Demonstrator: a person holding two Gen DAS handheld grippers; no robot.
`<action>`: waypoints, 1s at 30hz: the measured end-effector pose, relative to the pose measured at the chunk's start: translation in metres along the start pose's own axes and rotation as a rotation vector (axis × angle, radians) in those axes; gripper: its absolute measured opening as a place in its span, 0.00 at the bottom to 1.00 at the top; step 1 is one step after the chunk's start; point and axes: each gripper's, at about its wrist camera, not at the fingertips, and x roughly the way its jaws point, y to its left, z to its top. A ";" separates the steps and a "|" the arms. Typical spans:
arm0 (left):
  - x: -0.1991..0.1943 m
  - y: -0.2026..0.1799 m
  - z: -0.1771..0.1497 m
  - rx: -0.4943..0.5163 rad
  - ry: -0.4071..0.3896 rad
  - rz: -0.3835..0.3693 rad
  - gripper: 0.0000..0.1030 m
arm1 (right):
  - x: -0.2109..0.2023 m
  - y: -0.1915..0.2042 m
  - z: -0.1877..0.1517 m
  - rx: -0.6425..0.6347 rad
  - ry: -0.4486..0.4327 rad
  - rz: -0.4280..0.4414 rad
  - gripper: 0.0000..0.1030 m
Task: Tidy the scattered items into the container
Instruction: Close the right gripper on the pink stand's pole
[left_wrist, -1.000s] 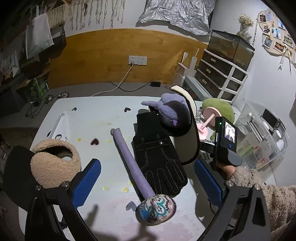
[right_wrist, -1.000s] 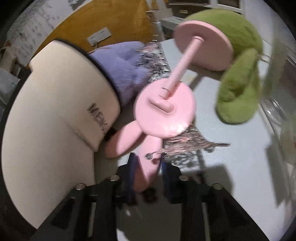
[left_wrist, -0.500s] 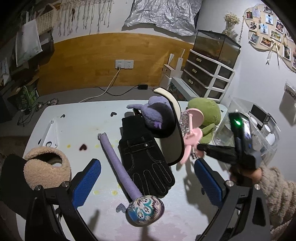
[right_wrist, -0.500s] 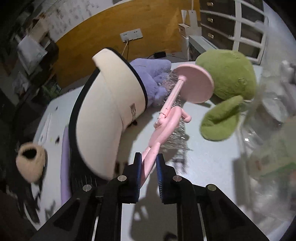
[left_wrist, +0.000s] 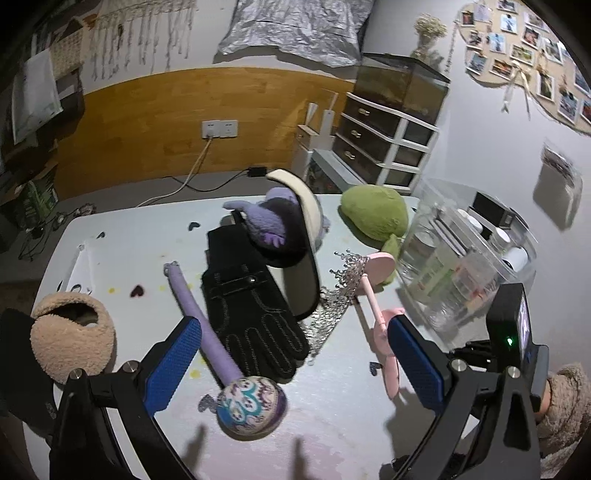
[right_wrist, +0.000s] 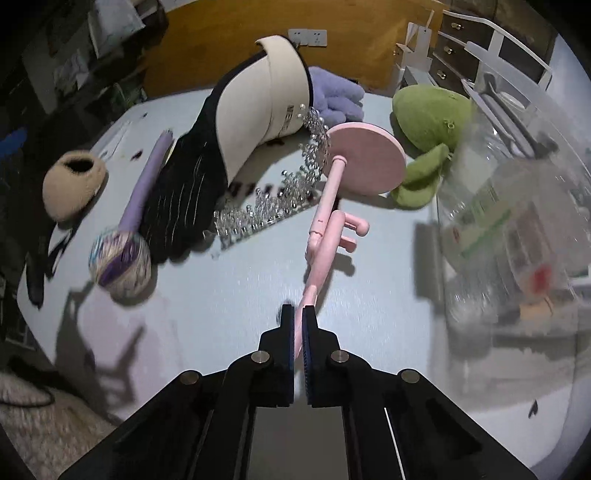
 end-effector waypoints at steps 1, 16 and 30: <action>0.001 -0.005 0.000 0.009 -0.001 -0.003 0.98 | -0.003 -0.001 -0.004 0.000 0.006 0.001 0.03; 0.048 -0.064 -0.014 0.066 0.083 -0.062 0.89 | -0.016 -0.056 -0.022 0.255 -0.020 0.078 0.03; 0.051 -0.069 -0.010 0.034 0.091 0.012 0.91 | 0.039 -0.047 0.022 0.176 -0.125 -0.187 0.61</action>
